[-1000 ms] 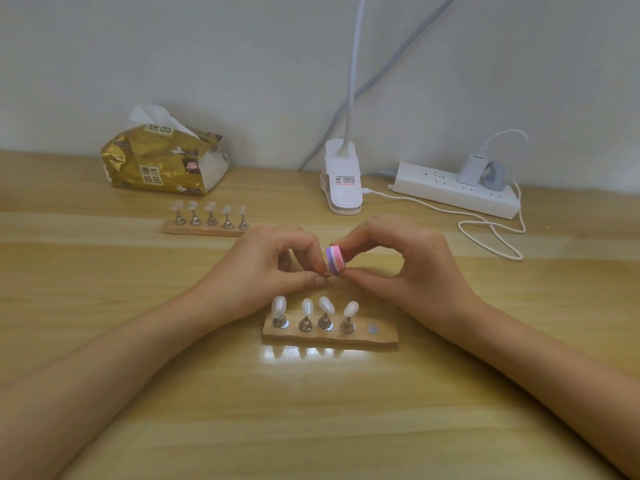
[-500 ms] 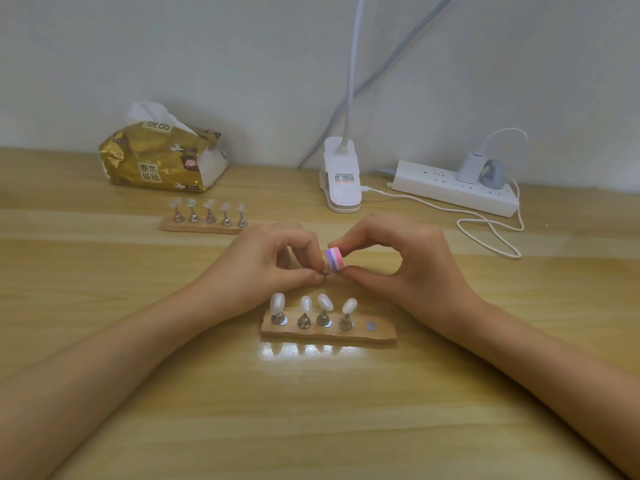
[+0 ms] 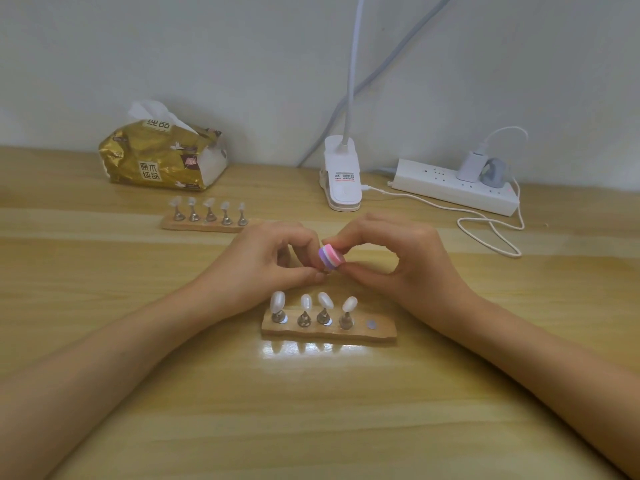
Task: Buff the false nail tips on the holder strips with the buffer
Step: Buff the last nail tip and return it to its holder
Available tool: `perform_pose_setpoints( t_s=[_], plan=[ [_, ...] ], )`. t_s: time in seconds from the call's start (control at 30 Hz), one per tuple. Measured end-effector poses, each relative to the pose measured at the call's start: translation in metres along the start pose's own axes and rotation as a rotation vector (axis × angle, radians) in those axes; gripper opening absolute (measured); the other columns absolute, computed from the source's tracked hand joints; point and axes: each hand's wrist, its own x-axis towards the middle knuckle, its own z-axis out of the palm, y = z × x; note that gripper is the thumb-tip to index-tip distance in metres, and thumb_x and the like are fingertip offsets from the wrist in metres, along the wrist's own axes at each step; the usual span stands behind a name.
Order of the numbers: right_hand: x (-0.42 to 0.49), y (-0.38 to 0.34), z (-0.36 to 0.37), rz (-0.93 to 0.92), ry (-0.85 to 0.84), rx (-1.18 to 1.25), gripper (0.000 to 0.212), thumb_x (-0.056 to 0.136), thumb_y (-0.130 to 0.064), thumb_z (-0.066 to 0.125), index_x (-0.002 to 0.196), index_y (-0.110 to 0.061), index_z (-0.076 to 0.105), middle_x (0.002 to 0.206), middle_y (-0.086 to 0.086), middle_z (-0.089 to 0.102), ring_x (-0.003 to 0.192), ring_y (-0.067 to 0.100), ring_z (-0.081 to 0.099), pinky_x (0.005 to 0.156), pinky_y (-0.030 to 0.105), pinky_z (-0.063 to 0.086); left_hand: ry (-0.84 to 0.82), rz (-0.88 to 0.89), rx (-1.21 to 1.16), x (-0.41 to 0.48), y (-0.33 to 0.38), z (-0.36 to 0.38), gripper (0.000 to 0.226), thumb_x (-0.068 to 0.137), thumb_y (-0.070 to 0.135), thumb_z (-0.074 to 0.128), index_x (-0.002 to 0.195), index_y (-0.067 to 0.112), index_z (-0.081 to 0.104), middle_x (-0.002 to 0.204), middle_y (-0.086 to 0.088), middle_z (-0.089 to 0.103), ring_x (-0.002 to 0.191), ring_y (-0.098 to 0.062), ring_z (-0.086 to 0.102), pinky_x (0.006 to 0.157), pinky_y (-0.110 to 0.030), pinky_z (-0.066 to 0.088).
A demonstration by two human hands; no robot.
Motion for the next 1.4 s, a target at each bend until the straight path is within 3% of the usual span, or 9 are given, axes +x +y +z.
perform_pose_setpoints(
  t_s=[0.3, 0.5, 0.6, 0.8, 0.87, 0.97, 1.1, 1.27, 1.4],
  plan=[
    [-0.001, 0.002, -0.001, 0.04, -0.024, 0.01, 0.008, 0.084, -0.004, 0.079, 0.091, -0.003, 0.074, 0.091, 0.002, 0.072, 0.085, 0.011, 0.068, 0.08, 0.033, 0.054, -0.003, -0.018, -0.027, 0.0, -0.001, 0.001, 0.017, 0.077, 0.013, 0.082, 0.071, 0.023, 0.07, 0.072, 0.016, 0.063, 0.055, -0.005, 0.045, 0.054, -0.014, 0.035],
    [-0.001, 0.002, 0.0, 0.021, -0.018, -0.001, 0.008, 0.085, -0.004, 0.079, 0.088, -0.003, 0.072, 0.09, 0.002, 0.071, 0.085, 0.014, 0.068, 0.078, 0.031, 0.054, 0.0, -0.015, -0.027, 0.0, 0.0, 0.0, 0.016, 0.077, 0.014, 0.081, 0.071, 0.023, 0.07, 0.074, 0.013, 0.065, 0.056, -0.004, 0.048, 0.055, -0.013, 0.036],
    [-0.002, 0.003, -0.002, 0.003, 0.029, -0.018, 0.009, 0.085, -0.004, 0.08, 0.088, -0.004, 0.072, 0.089, 0.0, 0.071, 0.084, 0.009, 0.068, 0.079, 0.022, 0.051, -0.006, -0.014, -0.037, 0.0, 0.001, 0.001, 0.014, 0.077, 0.014, 0.081, 0.071, 0.021, 0.07, 0.074, 0.015, 0.065, 0.055, -0.003, 0.048, 0.055, -0.011, 0.035],
    [-0.003, 0.005, -0.002, 0.076, -0.022, -0.026, 0.007, 0.087, -0.008, 0.078, 0.088, -0.005, 0.071, 0.088, -0.003, 0.071, 0.083, 0.01, 0.068, 0.077, 0.029, 0.054, -0.001, -0.014, -0.032, 0.001, 0.0, 0.0, 0.015, 0.076, 0.011, 0.082, 0.072, 0.022, 0.072, 0.074, 0.012, 0.067, 0.055, -0.002, 0.048, 0.055, -0.012, 0.036],
    [-0.003, 0.003, -0.003, 0.071, -0.009, -0.019, 0.007, 0.087, -0.008, 0.078, 0.089, -0.006, 0.071, 0.09, -0.003, 0.072, 0.085, 0.008, 0.068, 0.079, 0.024, 0.052, -0.004, -0.039, -0.063, 0.001, 0.0, 0.0, 0.014, 0.075, 0.012, 0.083, 0.074, 0.022, 0.074, 0.073, 0.014, 0.068, 0.053, -0.001, 0.047, 0.055, -0.011, 0.036],
    [-0.002, -0.002, -0.004, 0.093, 0.075, 0.035, 0.014, 0.086, -0.017, 0.075, 0.092, -0.005, 0.072, 0.092, -0.003, 0.072, 0.089, 0.004, 0.068, 0.084, 0.013, 0.048, -0.009, -0.062, -0.08, 0.001, 0.0, -0.001, 0.014, 0.074, 0.014, 0.085, 0.077, 0.026, 0.077, 0.074, 0.014, 0.069, 0.053, -0.001, 0.047, 0.054, -0.011, 0.036],
    [-0.003, -0.008, -0.006, 0.184, 0.115, 0.16, 0.028, 0.084, -0.032, 0.068, 0.094, -0.006, 0.074, 0.092, -0.004, 0.073, 0.091, 0.009, 0.07, 0.087, 0.02, 0.052, -0.008, -0.08, -0.094, 0.003, 0.001, -0.001, 0.017, 0.07, 0.016, 0.087, 0.07, 0.028, 0.075, 0.073, 0.016, 0.069, 0.051, 0.0, 0.048, 0.053, -0.01, 0.036],
    [-0.001, -0.006, -0.005, 0.241, 0.107, 0.223, 0.016, 0.085, -0.015, 0.075, 0.097, -0.005, 0.072, 0.091, -0.001, 0.074, 0.09, 0.013, 0.072, 0.089, 0.027, 0.056, 0.022, -0.143, -0.13, 0.003, 0.001, 0.001, 0.02, 0.066, 0.016, 0.088, 0.066, 0.023, 0.069, 0.069, 0.016, 0.07, 0.05, 0.002, 0.054, 0.053, -0.008, 0.039],
    [-0.001, -0.007, -0.004, 0.108, 0.062, 0.123, 0.011, 0.085, -0.008, 0.076, 0.095, -0.006, 0.071, 0.093, -0.002, 0.072, 0.09, 0.009, 0.069, 0.084, 0.016, 0.051, 0.018, -0.158, -0.127, 0.004, 0.003, 0.003, 0.022, 0.067, 0.012, 0.088, 0.063, 0.021, 0.068, 0.064, 0.013, 0.07, 0.051, 0.005, 0.057, 0.053, -0.005, 0.039]
  ],
)
